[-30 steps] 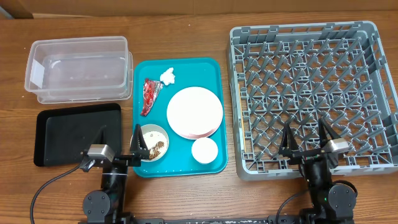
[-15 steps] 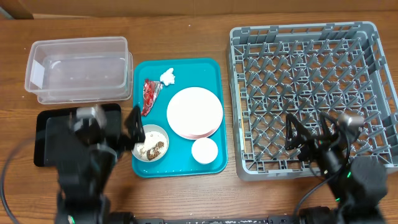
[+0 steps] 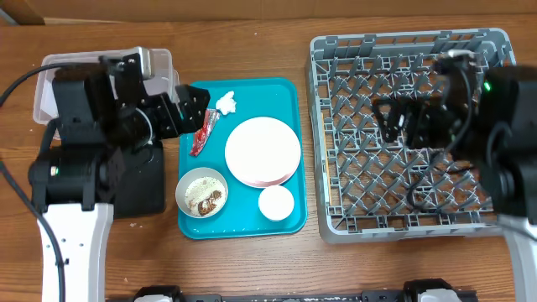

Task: Sort waste into correct bins and load items into the dishwasher
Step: 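Reach the left gripper to the white paper cup and grasp it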

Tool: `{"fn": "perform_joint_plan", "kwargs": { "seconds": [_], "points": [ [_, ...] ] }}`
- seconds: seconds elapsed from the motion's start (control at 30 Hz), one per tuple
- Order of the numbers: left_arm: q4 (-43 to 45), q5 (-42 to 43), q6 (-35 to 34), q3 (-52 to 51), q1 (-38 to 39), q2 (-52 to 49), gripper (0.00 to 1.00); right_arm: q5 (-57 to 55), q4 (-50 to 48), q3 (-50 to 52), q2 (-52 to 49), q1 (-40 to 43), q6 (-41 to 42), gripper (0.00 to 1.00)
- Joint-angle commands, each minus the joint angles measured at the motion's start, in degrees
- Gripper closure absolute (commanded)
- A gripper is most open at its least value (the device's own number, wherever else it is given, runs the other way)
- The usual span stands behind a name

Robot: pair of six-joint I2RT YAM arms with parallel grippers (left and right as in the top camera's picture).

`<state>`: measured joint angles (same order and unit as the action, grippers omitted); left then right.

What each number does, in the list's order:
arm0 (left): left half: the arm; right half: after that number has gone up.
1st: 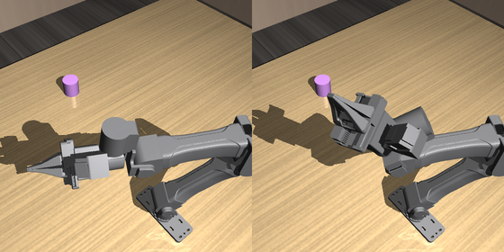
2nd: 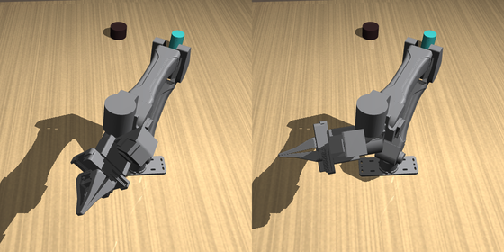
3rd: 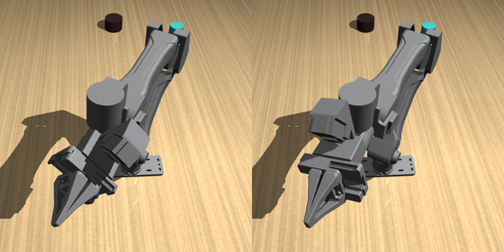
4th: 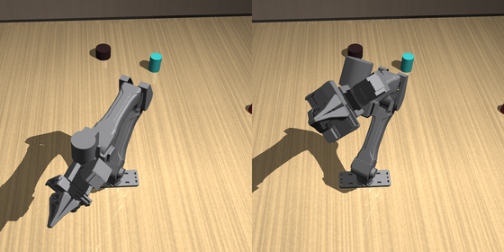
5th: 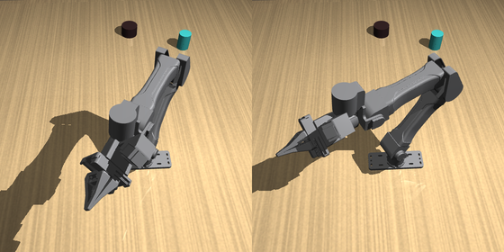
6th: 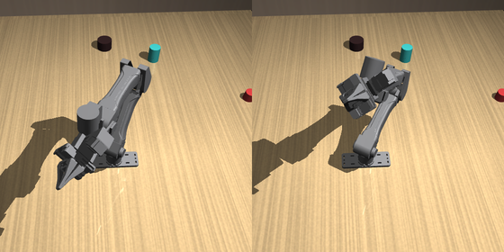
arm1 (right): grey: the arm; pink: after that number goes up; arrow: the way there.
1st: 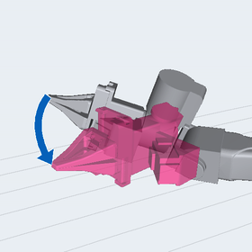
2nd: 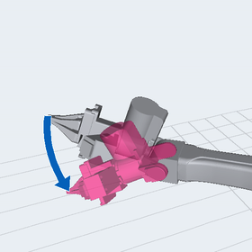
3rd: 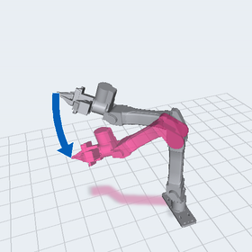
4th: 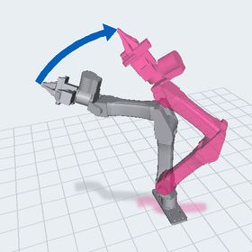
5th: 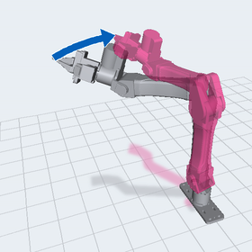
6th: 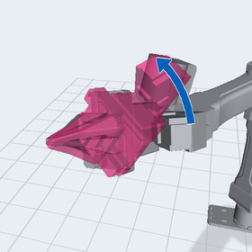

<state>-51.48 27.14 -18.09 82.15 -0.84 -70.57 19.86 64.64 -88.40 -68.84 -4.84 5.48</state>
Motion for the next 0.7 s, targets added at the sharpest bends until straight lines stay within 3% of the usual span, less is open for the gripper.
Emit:
{"fn": "perform_joint_plan", "kwargs": {
  "seconds": [0.0, 0.13, 0.33, 0.47, 0.67],
  "points": [
    [0.09, 10.49, -1.62, 1.42, 0.24, -1.97, 0.00, 7.69, -0.09, -1.97, -3.26, 0.31, -0.81, 0.00],
    [-5.31, 6.60, -0.28, 1.42, 2.40, -3.80, 0.00, 7.67, 0.02, -1.97, -6.47, 0.31, -0.79, 0.03],
    [-16.02, -10.69, -0.42, 1.42, 11.65, -5.18, 0.08, 5.77, 3.02, -1.95, -10.38, -3.93, -0.20, 0.05],
    [-15.67, -11.30, -1.40, 1.51, 14.43, -5.14, 0.08, 0.94, 6.69, -1.68, -12.37, -10.69, 2.89, 0.06],
    [-18.88, -12.00, -2.01, 1.25, 16.61, -5.46, 0.28, -12.22, 8.85, -1.57, -13.79, -16.94, 15.19, 0.07]
  ]
}}
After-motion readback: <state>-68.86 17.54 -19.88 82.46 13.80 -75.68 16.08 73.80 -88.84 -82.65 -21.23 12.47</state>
